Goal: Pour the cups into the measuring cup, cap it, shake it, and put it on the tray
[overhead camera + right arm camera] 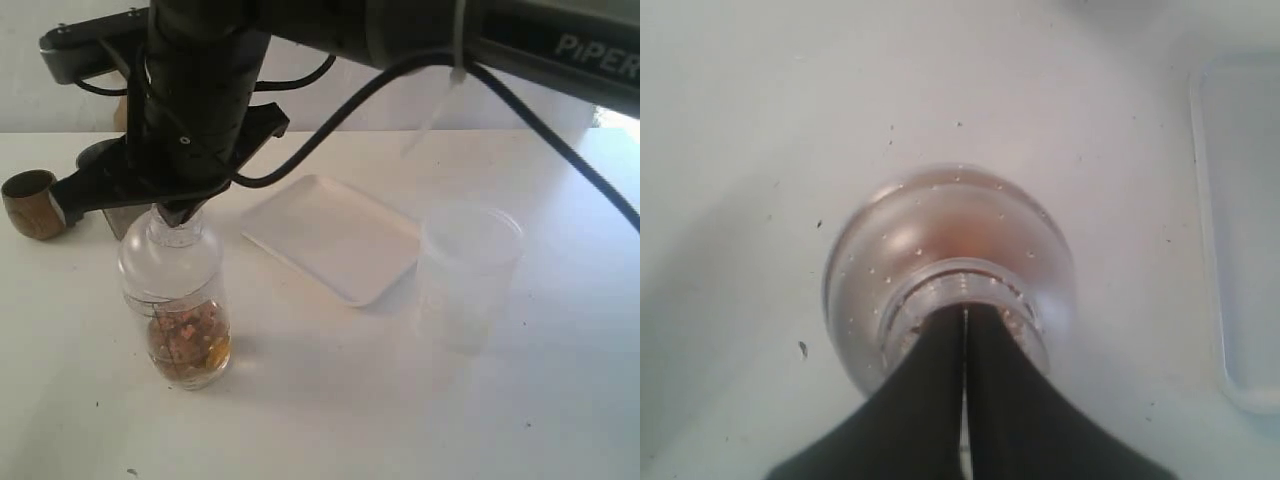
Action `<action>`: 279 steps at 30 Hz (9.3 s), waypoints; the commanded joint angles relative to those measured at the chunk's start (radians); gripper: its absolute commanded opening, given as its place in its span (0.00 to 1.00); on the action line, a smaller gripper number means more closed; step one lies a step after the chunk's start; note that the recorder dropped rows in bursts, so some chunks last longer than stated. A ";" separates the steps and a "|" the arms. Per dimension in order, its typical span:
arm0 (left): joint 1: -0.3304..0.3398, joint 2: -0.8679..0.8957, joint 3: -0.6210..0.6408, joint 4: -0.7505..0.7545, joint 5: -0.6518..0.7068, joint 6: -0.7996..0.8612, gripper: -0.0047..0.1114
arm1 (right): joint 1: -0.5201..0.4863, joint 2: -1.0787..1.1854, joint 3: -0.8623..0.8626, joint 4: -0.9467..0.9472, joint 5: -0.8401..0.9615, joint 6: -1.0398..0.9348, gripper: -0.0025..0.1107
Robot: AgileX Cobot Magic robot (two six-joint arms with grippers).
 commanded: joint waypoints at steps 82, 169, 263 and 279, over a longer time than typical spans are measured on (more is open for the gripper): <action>-0.002 -0.005 0.004 -0.009 0.003 -0.005 0.04 | 0.018 0.005 0.003 -0.011 -0.080 -0.027 0.02; -0.002 -0.005 0.004 -0.009 0.003 -0.005 0.04 | 0.018 -0.150 -0.006 -0.007 -0.004 -0.188 0.83; -0.002 -0.005 0.004 -0.009 0.003 -0.005 0.04 | 0.087 0.083 1.084 0.273 -1.991 -0.242 0.95; -0.002 -0.005 0.004 -0.009 0.003 -0.005 0.04 | 0.087 0.135 0.998 0.304 -1.996 -0.227 0.95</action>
